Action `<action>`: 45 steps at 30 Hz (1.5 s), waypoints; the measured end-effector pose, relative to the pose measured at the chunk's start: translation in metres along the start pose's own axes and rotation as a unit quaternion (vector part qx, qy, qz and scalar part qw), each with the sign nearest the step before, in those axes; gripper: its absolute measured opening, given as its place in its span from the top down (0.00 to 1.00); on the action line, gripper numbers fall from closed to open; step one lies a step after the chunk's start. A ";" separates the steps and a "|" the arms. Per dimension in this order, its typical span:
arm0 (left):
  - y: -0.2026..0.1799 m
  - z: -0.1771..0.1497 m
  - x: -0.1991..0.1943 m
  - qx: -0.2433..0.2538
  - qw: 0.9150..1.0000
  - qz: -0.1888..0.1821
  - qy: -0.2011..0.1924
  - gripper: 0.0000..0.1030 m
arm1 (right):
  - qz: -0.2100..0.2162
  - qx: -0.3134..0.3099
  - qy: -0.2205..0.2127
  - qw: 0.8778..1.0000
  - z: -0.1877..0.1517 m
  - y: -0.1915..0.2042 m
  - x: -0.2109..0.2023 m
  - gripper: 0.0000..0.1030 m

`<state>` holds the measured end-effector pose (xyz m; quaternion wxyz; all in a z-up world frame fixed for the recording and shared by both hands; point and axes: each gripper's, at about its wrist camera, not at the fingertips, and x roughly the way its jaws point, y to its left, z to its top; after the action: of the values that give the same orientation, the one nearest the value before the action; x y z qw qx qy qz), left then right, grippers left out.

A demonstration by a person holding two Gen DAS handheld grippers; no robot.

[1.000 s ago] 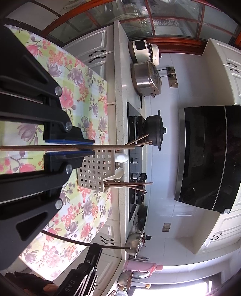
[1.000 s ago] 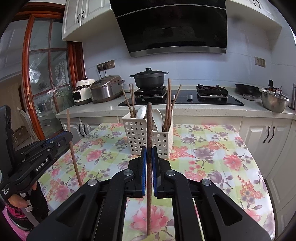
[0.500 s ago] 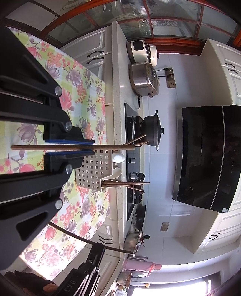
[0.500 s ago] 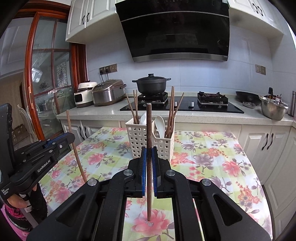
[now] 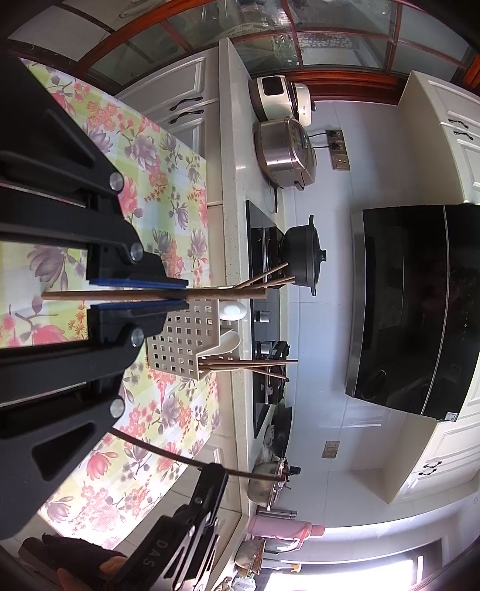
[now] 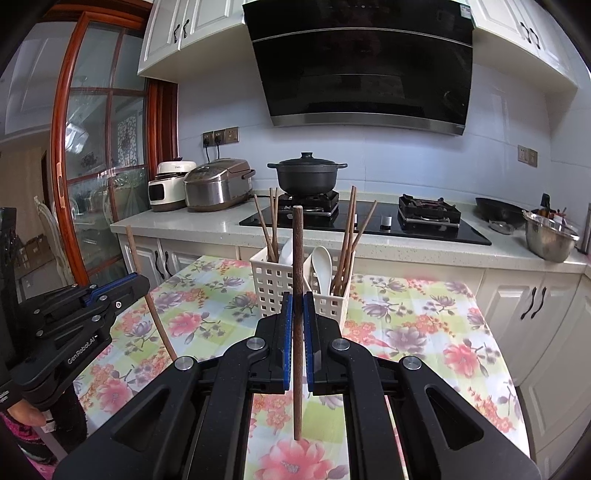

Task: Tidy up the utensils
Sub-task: 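Lift the chopstick upright with the right gripper and carry it over the caddy, then lower the chopstick into the caddy and open the right gripper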

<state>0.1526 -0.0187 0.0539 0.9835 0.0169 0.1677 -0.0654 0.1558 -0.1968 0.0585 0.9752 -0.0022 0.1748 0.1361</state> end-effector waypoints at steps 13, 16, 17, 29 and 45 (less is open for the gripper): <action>-0.002 0.020 0.022 0.005 1.000 -0.021 0.014 0.94 | 0.004 0.007 0.008 1.000 0.029 -0.011 0.035 0.94; 0.000 0.030 0.030 0.007 1.000 -0.024 0.017 0.94 | 0.008 0.020 0.012 1.000 0.040 -0.017 0.045 0.94; 0.001 0.035 0.033 0.007 0.999 -0.028 0.020 0.94 | 0.010 0.024 0.015 1.000 0.045 -0.019 0.049 0.94; 0.015 0.101 0.078 -0.011 0.998 -0.035 0.043 0.94 | -0.001 0.042 0.028 0.999 0.087 -0.031 0.086 0.94; -0.002 0.196 0.086 0.005 1.000 -0.029 0.002 0.94 | -0.024 0.044 0.000 0.999 0.146 -0.044 0.097 0.94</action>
<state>0.2967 -0.0419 0.2100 0.9808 0.0167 0.1701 -0.0943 0.3048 -0.2062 0.1606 0.9773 0.0365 0.1802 0.1053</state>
